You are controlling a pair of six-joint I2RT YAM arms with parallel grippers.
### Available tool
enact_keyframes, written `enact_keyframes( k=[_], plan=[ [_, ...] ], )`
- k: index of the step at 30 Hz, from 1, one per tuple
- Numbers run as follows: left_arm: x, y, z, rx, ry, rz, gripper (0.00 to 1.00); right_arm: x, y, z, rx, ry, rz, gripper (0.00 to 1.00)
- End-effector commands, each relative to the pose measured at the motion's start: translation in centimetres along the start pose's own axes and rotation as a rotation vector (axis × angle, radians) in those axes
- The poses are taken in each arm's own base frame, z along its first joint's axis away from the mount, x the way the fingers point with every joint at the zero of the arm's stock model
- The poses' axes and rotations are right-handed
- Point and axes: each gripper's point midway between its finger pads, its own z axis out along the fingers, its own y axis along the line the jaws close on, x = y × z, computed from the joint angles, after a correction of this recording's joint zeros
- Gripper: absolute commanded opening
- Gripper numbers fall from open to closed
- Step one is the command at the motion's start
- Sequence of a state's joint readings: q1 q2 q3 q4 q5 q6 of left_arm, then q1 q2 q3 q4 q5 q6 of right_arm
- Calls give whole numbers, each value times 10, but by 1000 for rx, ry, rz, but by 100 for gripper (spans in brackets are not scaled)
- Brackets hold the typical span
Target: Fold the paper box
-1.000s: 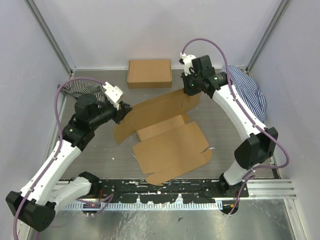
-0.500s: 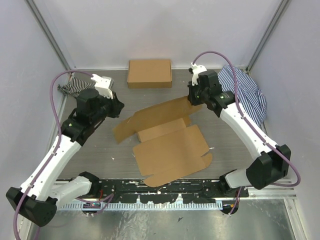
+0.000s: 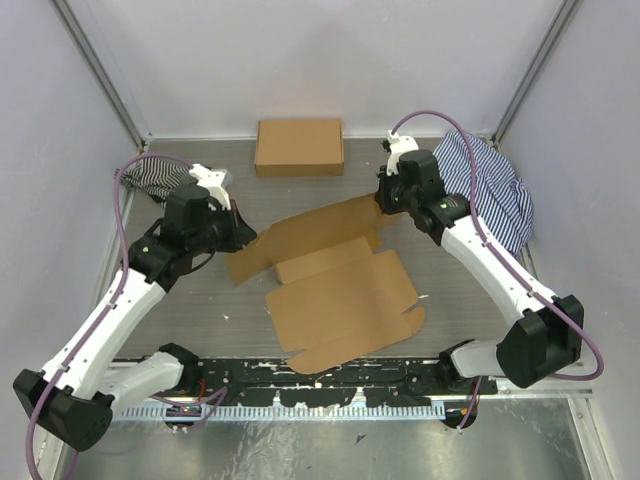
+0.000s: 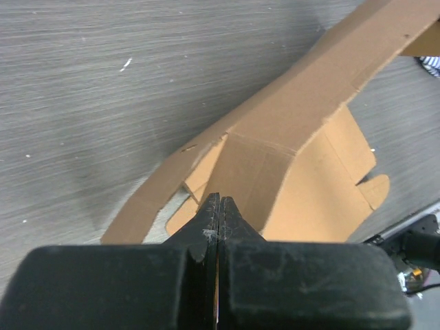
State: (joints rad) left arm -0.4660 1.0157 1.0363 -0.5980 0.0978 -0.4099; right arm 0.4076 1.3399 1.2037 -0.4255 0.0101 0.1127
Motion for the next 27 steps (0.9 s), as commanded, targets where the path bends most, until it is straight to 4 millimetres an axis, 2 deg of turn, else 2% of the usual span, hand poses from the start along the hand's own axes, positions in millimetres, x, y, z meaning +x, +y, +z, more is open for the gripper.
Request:
enact_keyframes(
  k=[1, 11, 16, 27],
  plan=[
    [13, -19, -7, 74, 32, -42, 0, -21, 5, -9, -17, -90, 31, 1],
    [31, -31, 23, 74, 61, -67, 0, -5, 11, -10, -57, -81, 36, 1],
    [20, -35, 29, 57, 1, -93, 0, -2, 15, -13, -81, -77, 47, 1],
    [-4, -26, 34, -14, -161, -173, 0, 13, 22, -20, -123, -65, 100, 1]
  ],
)
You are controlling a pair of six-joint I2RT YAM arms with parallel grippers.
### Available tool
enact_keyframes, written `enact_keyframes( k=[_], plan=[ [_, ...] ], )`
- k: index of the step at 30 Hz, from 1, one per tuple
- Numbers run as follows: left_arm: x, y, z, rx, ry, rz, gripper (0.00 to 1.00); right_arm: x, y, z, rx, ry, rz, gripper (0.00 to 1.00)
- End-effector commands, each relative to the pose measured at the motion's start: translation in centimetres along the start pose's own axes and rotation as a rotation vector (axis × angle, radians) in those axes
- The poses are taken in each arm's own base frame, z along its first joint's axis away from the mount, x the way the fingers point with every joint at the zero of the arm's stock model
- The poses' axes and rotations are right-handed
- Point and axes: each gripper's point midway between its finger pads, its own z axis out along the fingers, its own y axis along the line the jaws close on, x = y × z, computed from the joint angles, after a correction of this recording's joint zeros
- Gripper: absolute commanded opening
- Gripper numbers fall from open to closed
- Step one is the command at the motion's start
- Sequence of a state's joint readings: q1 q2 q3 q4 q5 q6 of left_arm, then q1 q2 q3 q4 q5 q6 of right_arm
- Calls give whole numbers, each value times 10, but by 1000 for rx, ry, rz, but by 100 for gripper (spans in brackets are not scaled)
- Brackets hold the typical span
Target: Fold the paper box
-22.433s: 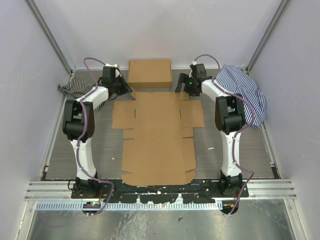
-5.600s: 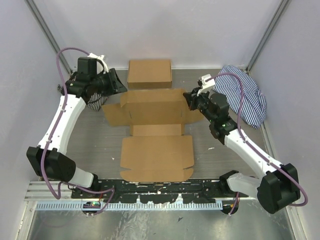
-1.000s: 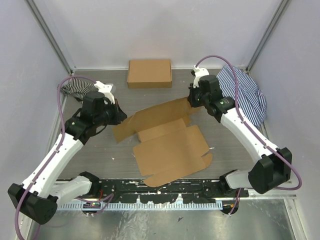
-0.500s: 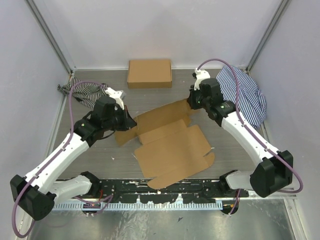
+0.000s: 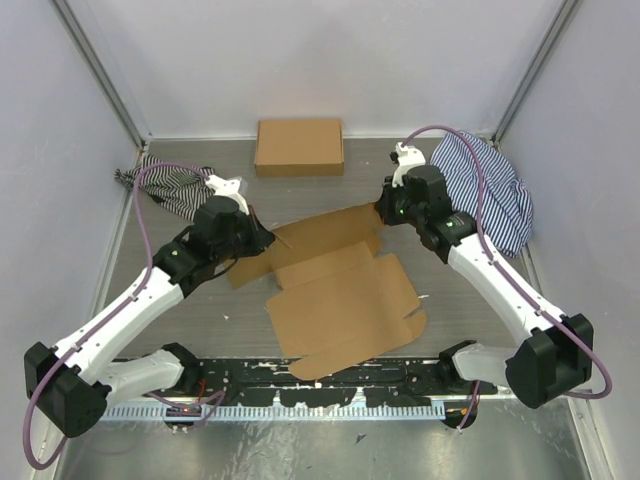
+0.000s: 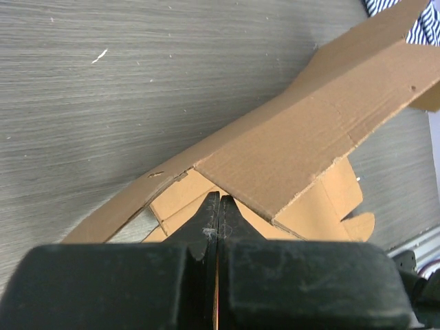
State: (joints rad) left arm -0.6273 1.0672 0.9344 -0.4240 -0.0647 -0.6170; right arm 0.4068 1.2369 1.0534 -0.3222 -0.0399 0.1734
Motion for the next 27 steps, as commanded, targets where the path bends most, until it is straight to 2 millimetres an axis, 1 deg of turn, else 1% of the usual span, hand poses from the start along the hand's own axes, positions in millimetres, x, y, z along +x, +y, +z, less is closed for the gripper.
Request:
enact_keyframes(
  k=[1, 6, 9, 13, 18, 20, 24, 27],
  plan=[
    [-25, -5, 0, 9, -139, -67, 0, -3, 15, -10, -70, -18, 46, 1],
    [-33, -14, 2, 51, -188, -132, 0, 2, 18, -11, -78, -7, 90, 1],
    [-35, -19, 3, 68, -200, -139, 0, 7, 19, -11, -85, -6, 123, 1],
    [-39, -19, 0, 55, -190, -86, 0, 13, 9, -7, -32, -19, 150, 1],
    [-34, -10, -13, 5, -141, 11, 5, 6, -6, -2, 48, -91, 181, 1],
    [-29, -6, -20, -3, -122, 42, 6, -3, -8, 0, 57, -144, 174, 1],
    [-16, 6, -31, -29, -83, 72, 7, -12, -10, 5, 53, -196, 104, 2],
    [-14, 12, -41, -36, -94, 88, 9, -15, -11, 9, 49, -203, 34, 3]
  ],
)
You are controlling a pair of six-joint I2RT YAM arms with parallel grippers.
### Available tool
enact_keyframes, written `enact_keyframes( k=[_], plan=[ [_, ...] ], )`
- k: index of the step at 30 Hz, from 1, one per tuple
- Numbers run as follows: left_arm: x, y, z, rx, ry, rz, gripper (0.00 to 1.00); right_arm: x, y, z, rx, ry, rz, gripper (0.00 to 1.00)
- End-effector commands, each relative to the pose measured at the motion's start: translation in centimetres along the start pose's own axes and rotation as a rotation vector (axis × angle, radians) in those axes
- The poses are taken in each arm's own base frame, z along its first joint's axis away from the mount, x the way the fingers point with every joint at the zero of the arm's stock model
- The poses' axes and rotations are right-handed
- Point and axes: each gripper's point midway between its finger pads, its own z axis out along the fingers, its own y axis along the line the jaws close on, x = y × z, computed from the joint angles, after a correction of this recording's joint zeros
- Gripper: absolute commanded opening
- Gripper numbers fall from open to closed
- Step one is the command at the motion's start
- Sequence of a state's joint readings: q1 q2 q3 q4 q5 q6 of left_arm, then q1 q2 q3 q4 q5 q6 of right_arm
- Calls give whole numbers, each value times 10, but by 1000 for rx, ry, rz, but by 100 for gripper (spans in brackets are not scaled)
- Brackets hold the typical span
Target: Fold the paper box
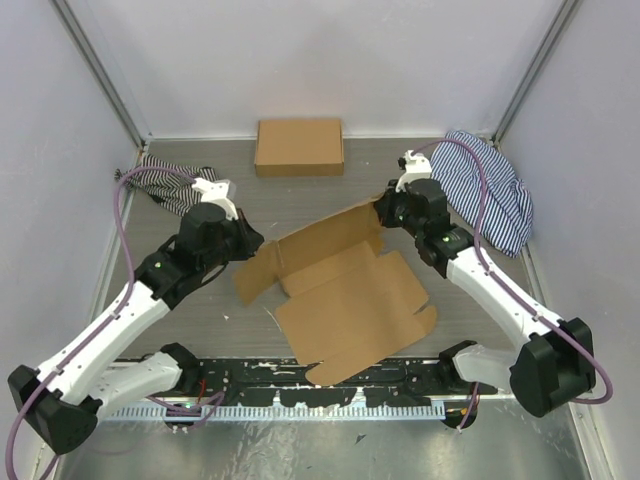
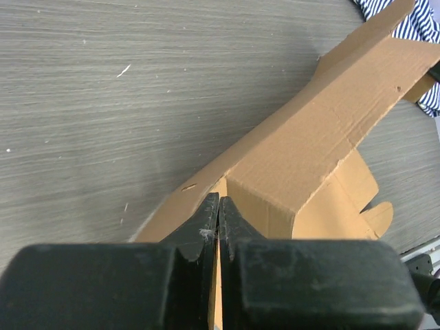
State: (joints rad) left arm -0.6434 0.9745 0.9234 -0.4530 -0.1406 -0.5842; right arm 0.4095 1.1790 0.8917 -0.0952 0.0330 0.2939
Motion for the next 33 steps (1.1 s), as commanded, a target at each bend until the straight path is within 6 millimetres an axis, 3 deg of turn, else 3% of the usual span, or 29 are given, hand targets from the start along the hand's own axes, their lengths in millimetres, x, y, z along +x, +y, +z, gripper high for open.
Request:
enact_keyframes(
  k=[1, 5, 7, 13, 18, 22, 25, 28, 33],
  plan=[
    [-6, 8, -21, -12, -30, 62, 10, -15, -3, 7, 4, -68, -102, 4],
    [-28, -3, -28, 32, -95, 134, 16, -9, -8, 10, 22, -57, -115, 4],
    [-41, -21, -28, 92, -113, 173, 23, -5, -9, 12, 23, -48, -106, 4],
    [-52, -67, 4, 228, -3, 267, 35, 7, -10, 16, 25, -16, -86, 4],
    [-57, -87, 21, 277, 18, 353, 38, 15, -13, 16, 25, -16, -84, 4],
    [-50, -99, 44, 328, 55, 389, 41, 15, -13, 13, 15, -33, -100, 5],
    [-37, -103, 53, 362, 116, 403, 42, 15, -13, 13, 13, -38, -120, 7],
    [-26, -95, 65, 339, 144, 425, 42, 16, -13, 13, 7, -37, -135, 8],
    [-36, -73, 82, 206, 73, 451, 42, 16, -13, 11, 2, -37, -146, 9]
  ],
)
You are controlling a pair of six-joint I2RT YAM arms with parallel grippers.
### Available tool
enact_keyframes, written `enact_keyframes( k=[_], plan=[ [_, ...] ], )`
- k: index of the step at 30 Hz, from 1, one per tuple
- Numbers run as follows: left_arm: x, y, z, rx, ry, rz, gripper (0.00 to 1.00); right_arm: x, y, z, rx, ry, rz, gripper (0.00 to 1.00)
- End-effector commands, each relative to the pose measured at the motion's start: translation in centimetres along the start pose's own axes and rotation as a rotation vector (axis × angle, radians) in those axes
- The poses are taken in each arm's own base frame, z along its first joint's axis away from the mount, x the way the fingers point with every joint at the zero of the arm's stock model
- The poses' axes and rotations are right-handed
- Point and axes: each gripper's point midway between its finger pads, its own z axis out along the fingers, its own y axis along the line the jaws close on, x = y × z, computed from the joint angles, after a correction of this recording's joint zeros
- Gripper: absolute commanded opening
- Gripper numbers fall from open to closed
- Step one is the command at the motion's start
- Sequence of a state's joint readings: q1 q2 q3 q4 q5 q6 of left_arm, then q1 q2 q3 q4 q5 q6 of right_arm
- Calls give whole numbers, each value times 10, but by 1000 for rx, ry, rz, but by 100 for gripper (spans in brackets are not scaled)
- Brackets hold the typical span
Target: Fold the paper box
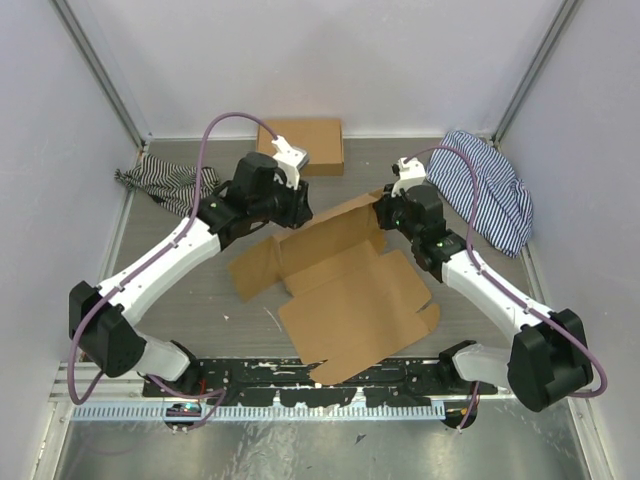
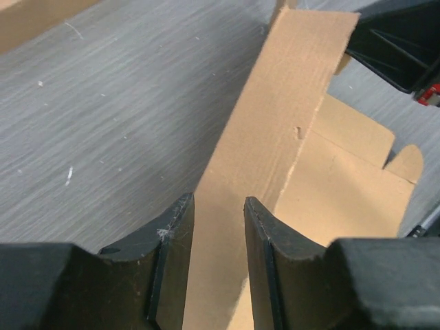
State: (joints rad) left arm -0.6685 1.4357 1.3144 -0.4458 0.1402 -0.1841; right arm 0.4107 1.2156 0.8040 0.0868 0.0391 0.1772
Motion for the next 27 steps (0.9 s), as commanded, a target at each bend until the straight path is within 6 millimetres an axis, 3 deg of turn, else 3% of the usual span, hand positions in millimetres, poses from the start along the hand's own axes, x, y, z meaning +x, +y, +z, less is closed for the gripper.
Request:
enact_keyframes(
  k=[1, 7, 20, 27],
  plan=[
    [-19, 15, 6, -80, -95, 53, 42, 9, -5, -7, 12, 21, -31, 9],
    [-16, 13, 21, -52, -81, 68, 48, 10, -2, -9, 1, 42, -38, 13],
    [18, 22, 52, -63, 21, 32, 48, 7, 2, -11, -14, 75, -41, 26],
    [18, 23, 48, -73, 16, 28, 47, -1, -19, -14, 120, 96, -29, 35]
  ],
)
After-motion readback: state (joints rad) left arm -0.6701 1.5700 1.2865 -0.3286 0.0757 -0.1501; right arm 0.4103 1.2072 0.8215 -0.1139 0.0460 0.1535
